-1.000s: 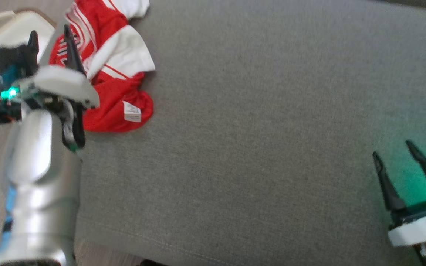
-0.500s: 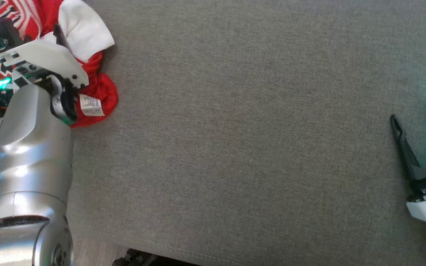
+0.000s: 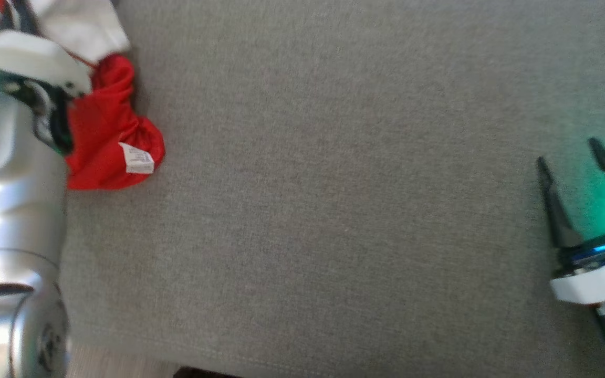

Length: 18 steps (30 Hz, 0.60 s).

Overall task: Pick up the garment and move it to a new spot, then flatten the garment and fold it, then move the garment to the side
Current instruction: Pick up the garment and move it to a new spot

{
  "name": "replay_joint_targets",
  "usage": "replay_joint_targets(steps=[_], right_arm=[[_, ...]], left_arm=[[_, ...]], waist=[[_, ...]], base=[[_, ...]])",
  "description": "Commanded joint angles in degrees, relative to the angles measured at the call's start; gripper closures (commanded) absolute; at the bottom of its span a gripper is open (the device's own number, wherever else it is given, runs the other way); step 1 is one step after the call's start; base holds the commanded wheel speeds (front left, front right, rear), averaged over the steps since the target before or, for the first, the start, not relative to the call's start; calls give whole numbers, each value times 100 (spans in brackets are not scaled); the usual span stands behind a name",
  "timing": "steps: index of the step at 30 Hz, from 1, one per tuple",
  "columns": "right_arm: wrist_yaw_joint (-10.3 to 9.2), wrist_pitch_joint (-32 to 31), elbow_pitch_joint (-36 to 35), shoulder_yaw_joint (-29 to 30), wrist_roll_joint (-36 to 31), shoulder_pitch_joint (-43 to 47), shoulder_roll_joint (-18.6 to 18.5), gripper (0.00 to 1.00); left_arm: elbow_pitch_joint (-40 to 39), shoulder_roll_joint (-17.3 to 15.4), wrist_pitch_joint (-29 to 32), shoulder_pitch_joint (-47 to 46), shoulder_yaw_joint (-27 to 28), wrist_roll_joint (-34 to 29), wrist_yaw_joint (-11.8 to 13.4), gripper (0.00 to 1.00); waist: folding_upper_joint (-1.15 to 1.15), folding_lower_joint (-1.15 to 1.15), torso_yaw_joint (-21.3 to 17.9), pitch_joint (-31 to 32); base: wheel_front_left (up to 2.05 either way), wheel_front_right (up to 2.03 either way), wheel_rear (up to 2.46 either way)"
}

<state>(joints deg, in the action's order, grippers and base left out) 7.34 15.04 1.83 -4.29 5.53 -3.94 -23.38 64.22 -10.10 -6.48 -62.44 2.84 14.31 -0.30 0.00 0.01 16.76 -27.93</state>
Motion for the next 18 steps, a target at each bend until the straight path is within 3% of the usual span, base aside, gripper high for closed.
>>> replay_joint_targets(steps=[1,8,18], right_arm=[[14,-4,-91,-164,12,30,50,0],[14,-4,213,-282,-14,158,762,0],[14,-4,337,-261,-178,688,1427,0]], left_arm=[[-249,-413,-109,-269,-9,-89,-60,100],[-736,-564,-344,-592,-570,-452,-472,100],[-1950,-516,164,-615,-1242,-345,-703,100]], waist=[[0,-1,-190,387],[0,-1,-721,1472],[0,-1,-1852,2711]], base=[[0,0,0],[0,0,0],[0,0,0]])
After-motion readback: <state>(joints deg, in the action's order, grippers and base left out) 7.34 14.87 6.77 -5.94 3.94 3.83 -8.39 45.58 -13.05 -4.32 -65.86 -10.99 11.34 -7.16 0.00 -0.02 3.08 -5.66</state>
